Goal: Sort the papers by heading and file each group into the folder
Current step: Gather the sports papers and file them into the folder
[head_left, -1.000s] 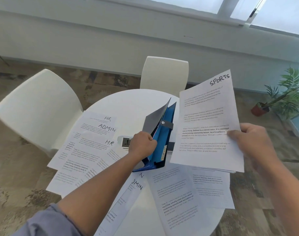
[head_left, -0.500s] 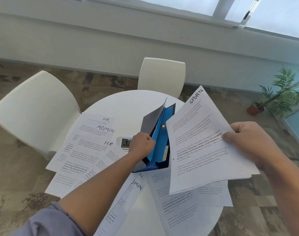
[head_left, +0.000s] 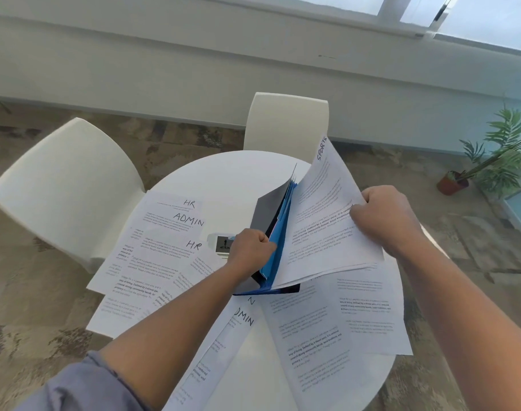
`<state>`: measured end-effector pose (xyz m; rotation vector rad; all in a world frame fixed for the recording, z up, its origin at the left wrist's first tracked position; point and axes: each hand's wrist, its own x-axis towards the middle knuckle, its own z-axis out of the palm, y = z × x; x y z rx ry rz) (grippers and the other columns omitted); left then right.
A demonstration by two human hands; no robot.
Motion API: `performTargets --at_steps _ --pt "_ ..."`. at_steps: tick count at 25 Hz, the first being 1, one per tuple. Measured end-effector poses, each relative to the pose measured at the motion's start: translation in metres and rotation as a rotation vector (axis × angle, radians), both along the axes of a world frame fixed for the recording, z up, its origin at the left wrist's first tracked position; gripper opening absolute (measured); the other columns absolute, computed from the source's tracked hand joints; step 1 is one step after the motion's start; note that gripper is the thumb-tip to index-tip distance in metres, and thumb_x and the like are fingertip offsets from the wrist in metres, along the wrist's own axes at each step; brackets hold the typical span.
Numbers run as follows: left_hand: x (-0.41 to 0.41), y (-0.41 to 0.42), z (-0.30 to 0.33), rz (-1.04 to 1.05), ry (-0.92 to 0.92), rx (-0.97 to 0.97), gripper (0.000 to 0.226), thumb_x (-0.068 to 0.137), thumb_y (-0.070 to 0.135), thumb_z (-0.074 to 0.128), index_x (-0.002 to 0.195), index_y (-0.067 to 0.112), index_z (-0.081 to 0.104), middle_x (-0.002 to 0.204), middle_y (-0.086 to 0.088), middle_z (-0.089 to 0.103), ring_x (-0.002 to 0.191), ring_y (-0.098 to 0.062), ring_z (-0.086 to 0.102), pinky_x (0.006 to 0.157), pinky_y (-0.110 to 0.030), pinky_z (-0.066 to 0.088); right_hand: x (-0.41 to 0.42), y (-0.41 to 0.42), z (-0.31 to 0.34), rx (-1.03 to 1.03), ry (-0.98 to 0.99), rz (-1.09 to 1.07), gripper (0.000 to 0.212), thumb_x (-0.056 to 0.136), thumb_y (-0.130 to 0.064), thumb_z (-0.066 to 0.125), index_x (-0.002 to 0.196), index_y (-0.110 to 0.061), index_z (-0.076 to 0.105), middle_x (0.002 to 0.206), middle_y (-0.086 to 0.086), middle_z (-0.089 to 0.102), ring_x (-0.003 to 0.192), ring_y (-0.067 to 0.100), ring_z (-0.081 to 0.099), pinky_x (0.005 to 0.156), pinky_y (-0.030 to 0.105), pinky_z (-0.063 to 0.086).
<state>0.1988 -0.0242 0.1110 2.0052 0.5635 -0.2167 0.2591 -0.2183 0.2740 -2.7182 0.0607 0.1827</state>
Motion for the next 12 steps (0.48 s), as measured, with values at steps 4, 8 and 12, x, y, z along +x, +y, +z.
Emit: performTargets --at_steps 4,8,12 --pt "-0.002 -0.001 0.000 0.005 0.007 -0.033 0.035 0.092 0.021 0.068 0.062 0.016 0.052 0.059 0.002 0.051 0.054 -0.013 0.045 0.053 -0.024 0.039 0.005 0.019 -0.017 -0.057 -0.030 0.018 0.011 0.080 -0.006 0.050 0.070 -0.006 0.055 0.070 0.011 0.059 0.060 0.030 0.052 0.050 0.027 0.034" --pt "-0.002 0.005 0.001 0.005 -0.006 -0.060 0.033 0.092 0.019 0.068 0.063 0.014 0.052 0.058 0.002 0.051 0.054 -0.015 0.044 0.053 -0.024 0.038 0.003 0.031 -0.032 -0.116 -0.074 0.046 0.018 0.084 -0.006 0.051 0.067 -0.011 0.049 0.067 0.007 0.054 0.059 0.025 0.049 0.049 0.026 0.029" --pt "-0.002 0.009 0.001 0.015 -0.026 -0.058 0.036 0.091 0.018 0.068 0.060 0.015 0.050 0.057 0.002 0.048 0.055 -0.016 0.043 0.056 -0.026 0.041 -0.003 0.036 -0.040 -0.170 -0.118 0.098 0.014 0.086 -0.007 0.048 0.073 -0.010 0.050 0.067 0.005 0.048 0.064 0.030 0.047 0.053 0.031 0.031"
